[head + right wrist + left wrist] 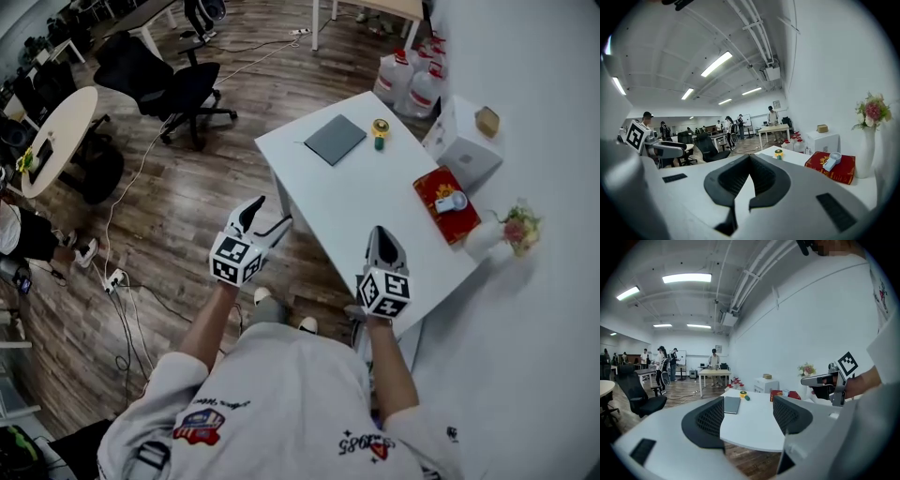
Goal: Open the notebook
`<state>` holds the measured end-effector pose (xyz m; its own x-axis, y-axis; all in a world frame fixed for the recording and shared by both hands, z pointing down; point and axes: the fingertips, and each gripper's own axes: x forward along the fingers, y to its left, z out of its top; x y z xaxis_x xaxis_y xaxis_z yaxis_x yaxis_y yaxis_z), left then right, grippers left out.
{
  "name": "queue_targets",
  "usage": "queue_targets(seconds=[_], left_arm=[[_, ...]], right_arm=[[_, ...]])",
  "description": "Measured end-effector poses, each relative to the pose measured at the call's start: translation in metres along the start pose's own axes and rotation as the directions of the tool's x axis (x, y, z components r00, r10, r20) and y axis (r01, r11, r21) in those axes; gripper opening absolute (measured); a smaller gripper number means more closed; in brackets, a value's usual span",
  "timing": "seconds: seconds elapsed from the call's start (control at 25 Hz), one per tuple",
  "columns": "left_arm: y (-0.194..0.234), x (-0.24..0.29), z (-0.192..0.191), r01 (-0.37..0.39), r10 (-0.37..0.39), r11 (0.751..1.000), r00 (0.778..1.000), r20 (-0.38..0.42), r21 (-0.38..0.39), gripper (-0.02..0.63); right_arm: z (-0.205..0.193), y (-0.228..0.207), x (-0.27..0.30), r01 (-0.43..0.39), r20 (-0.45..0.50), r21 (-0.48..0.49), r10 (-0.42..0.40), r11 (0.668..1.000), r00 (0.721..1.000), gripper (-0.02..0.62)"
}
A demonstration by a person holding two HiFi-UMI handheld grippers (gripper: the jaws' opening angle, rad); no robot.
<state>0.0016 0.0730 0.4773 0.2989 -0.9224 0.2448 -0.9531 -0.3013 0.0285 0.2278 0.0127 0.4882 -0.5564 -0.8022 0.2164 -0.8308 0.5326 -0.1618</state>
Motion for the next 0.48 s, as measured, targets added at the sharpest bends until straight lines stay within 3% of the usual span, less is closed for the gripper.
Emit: queue_targets(seconds=[0.24, 0.48], left_arm=[[0.032, 0.067, -0.001, 0.058, -0.058, 0.998, 0.998, -0.009, 0.006, 0.319], [0.079, 0.158, 0.010, 0.183, -0.181, 0.982, 0.983, -0.032, 0.040, 0.316]], right_arm=[[0.000, -0.024, 0.052, 0.047, -0.021, -0.008, -0.047, 0.999, 0.999, -0.012], [0.014, -0.046, 0.121, 0.163, -0.031, 0.005, -0.163, 0.987, 0.986, -0.012]])
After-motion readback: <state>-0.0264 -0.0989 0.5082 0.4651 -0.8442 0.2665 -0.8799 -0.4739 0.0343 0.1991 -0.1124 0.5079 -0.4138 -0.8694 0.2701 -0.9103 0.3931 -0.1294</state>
